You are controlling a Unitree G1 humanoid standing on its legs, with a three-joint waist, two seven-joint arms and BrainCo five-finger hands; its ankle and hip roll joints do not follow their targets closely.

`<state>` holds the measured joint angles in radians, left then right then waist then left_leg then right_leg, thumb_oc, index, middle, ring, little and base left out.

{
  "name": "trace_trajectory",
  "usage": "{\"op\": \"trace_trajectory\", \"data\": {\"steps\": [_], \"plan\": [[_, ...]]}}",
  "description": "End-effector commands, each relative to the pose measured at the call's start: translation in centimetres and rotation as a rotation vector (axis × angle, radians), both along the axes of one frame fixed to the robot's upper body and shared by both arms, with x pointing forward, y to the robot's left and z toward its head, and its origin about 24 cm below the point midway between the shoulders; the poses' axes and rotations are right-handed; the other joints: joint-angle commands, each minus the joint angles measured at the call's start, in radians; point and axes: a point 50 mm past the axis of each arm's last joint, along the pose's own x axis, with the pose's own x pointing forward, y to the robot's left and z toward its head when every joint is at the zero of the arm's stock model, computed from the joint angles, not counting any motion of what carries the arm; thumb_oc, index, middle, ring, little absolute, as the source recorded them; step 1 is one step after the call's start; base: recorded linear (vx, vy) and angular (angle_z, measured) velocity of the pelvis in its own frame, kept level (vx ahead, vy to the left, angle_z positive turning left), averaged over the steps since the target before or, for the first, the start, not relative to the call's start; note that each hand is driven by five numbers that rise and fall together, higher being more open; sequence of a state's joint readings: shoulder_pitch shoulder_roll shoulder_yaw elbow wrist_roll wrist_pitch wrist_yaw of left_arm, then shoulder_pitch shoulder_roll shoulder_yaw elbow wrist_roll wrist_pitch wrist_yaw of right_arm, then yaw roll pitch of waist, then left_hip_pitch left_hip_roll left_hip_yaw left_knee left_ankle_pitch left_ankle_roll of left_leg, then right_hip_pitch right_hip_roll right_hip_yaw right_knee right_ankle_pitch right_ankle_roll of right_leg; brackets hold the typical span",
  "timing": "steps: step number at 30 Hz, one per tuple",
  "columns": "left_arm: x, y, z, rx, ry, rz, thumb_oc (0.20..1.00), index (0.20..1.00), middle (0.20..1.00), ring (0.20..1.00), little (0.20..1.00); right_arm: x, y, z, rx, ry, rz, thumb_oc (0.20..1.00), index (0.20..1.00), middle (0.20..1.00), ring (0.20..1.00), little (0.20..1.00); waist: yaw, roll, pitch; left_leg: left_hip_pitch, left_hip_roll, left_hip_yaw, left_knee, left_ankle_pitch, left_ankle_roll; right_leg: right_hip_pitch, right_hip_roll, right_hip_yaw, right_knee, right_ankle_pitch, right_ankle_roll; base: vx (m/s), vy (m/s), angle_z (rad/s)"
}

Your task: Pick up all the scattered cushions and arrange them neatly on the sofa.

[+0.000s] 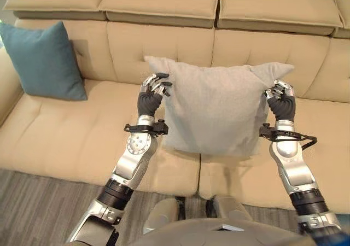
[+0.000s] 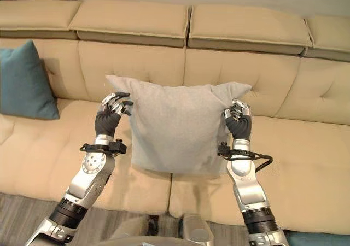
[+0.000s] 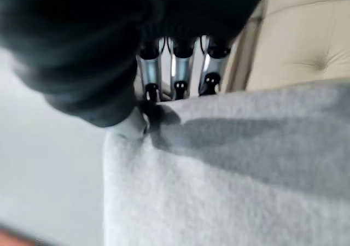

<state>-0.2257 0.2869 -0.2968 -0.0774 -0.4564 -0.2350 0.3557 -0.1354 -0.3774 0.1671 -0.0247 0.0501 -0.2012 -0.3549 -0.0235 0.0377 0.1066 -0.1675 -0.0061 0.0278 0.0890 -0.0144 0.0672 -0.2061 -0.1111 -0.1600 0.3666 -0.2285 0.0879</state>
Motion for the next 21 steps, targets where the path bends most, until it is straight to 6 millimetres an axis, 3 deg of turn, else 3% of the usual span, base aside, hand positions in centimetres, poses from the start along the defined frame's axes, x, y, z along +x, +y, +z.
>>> {"op": "trace_trajectory", "data": {"steps": [1, 4, 13, 21], "plan": [[-0.9, -0.2, 2.1, 0.004, -0.147, -0.025, 0.2, 0.2, 0.2, 0.2, 0.2, 0.0, 0.2, 4.4, 0.037, -0.239, 0.01, 0.2, 0.2, 0.2, 0.2, 0.2, -0.007, -0.049, -0.055, 0.036, 0.015, 0.057, 0.038, -0.105, -0.079, 0.036, -0.05, 0.035, -0.205, 0.195, 0.046, 0.05, -0.097, 0.03], [-0.8, -0.7, 1.8, 0.012, -0.123, -0.049, 0.2, 0.2, 0.2, 0.2, 0.2, -0.2, -0.5, 4.1, 0.034, -0.221, -0.013, 0.2, 0.2, 0.2, 0.2, 0.2, -0.006, -0.06, -0.105, 0.107, 0.024, 0.054, -0.076, -0.067, -0.105, 0.154, -0.014, 0.013, -0.341, 0.192, 0.032, 0.1, -0.154, 0.43], [-0.6, -0.9, 0.9, 0.033, -0.078, -0.039, 0.2, 0.2, 0.2, 0.2, 0.2, -0.4, -0.6, 3.2, 0.033, -0.186, -0.029, 0.2, 0.2, 0.2, 0.2, 0.2, -0.006, -0.057, -0.113, 0.169, 0.029, 0.053, -0.148, -0.053, -0.11, 0.217, -0.003, 0.009, -0.412, 0.197, 0.031, 0.03, -0.015, 0.05], [1.1, -1.9, 2.2, 0.038, -0.108, -0.001, 0.2, 0.2, 0.2, 0.2, 0.2, 1.2, 0.7, 4.7, 0.03, -0.239, -0.026, 0.2, 0.2, 0.2, 0.2, 0.2, -0.005, -0.052, -0.105, 0.146, 0.035, 0.052, -0.176, -0.031, -0.119, 0.201, 0.001, 0.006, -0.449, 0.218, 0.037, 0.01, -0.003, 0.03]]}}
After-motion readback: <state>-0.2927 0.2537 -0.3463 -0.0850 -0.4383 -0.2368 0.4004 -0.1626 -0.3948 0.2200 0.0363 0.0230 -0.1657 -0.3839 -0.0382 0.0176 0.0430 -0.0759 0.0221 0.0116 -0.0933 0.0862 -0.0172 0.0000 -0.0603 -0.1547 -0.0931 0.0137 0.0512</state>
